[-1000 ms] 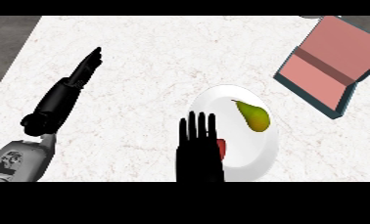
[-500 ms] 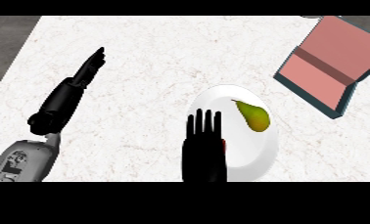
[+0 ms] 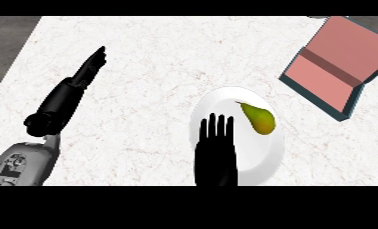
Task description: Pick the bell pepper from the plate and place it in the cardboard box
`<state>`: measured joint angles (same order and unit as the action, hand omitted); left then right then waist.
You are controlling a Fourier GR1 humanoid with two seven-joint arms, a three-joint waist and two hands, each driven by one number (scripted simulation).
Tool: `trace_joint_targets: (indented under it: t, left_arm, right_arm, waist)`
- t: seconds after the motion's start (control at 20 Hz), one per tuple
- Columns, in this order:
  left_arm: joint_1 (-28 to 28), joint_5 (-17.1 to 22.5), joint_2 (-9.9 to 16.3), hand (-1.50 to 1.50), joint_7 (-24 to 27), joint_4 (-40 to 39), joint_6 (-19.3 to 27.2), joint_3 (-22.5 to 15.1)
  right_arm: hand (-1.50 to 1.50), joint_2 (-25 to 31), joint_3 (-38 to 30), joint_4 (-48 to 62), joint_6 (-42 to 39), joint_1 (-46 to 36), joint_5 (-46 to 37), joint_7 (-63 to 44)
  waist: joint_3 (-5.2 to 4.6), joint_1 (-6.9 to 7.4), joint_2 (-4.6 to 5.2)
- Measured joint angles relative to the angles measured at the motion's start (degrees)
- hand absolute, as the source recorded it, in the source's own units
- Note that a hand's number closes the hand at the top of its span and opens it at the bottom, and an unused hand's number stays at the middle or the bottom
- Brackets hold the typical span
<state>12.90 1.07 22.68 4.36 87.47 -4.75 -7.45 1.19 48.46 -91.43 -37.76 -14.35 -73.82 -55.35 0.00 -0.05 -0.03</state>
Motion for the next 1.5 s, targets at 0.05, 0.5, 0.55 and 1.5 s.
trace_joint_targets:
  t: [0.05,0.5,0.55,1.5]
  left_arm:
    - [-0.4,0.0,0.2,0.0,0.3,0.1,-0.4,0.6]
    - [-0.2,-2.1,-1.9,0.0,0.5,-0.2,-2.7,3.0]
    - [0.4,-2.5,-2.1,0.0,0.9,-1.1,-3.0,3.5]
    - [0.8,-4.8,-4.9,0.0,-0.3,0.2,-4.6,4.5]
  right_arm:
    - [-1.5,-0.1,-0.5,0.7,0.1,-0.2,-0.4,0.2]
    - [1.5,0.4,-5.4,2.3,0.8,1.4,-3.6,4.3]
    - [1.5,0.5,-5.6,2.9,0.8,1.4,-4.0,4.9]
    - [1.5,3.1,-14.3,8.8,19.4,-7.2,5.6,35.2]
  waist:
    - [0.0,0.05,-0.01]
    - [0.0,0.05,0.01]
    - [0.0,0.04,0.01]
    - [0.12,0.99,0.54]
